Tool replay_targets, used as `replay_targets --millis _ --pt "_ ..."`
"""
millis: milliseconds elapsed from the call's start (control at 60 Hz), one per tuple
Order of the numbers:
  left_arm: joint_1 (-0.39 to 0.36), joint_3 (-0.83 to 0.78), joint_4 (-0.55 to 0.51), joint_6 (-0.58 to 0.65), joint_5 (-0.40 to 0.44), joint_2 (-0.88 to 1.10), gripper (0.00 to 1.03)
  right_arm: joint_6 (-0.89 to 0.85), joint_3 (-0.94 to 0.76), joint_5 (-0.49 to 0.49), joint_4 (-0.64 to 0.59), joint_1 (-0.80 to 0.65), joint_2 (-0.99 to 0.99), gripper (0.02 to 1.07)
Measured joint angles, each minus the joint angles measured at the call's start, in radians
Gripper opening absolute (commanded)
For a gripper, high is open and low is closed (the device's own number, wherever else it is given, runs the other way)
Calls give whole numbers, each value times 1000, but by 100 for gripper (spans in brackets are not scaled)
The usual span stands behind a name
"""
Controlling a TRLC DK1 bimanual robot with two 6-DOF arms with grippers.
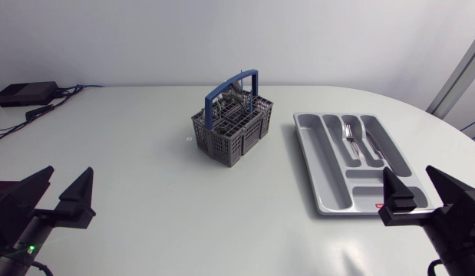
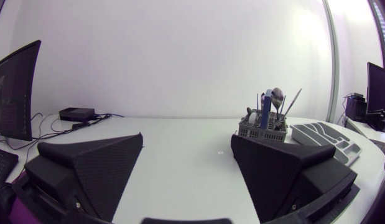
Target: Unload the cutlery basket into the drawer organizer.
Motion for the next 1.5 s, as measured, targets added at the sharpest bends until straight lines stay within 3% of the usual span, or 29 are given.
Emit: replay_targets --millis 617,833,1017,1233,1333,1417,1500 --pt "0 2 0 3 0 0 98 0 0 0 0 13 0 103" --pt "0 69 -3 3 -3 38 96 0 0 16 3 59 0 103" --pt "-30 216 3 -2 -3 269 96 0 36 19 21 87 89 103" --pt "-118 399 -8 -43 -11 564 91 3 213 21 46 119 382 102" --pt "-161 515 -80 -45 -42 706 91 26 309 20 9 140 537 102" --pt "-204 642 -198 -40 -49 842 92 34 399 3 -90 169 656 102" --pt "-230 797 -315 -19 -2 1019 92 33 490 -24 -186 181 766 102"
